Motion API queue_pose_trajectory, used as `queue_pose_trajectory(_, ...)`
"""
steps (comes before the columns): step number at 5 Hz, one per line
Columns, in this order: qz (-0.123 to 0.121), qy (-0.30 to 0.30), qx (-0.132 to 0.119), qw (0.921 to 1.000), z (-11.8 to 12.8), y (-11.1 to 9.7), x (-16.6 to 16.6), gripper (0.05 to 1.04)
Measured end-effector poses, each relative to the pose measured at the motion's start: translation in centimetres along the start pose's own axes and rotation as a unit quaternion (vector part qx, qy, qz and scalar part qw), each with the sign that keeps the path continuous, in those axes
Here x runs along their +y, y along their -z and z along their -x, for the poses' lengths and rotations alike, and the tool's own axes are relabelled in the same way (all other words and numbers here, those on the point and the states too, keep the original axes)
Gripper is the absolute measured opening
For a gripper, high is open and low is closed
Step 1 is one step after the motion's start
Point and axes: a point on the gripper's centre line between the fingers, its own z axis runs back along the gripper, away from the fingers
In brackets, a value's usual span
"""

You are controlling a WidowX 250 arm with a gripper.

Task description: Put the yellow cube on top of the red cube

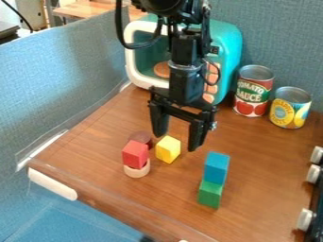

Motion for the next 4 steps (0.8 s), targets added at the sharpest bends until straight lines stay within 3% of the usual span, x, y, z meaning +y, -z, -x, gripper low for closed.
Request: queue_pose_trajectory(4,-0.041,0.011,0.045,0.9981,-2.8,0.9,1.5,1.001)
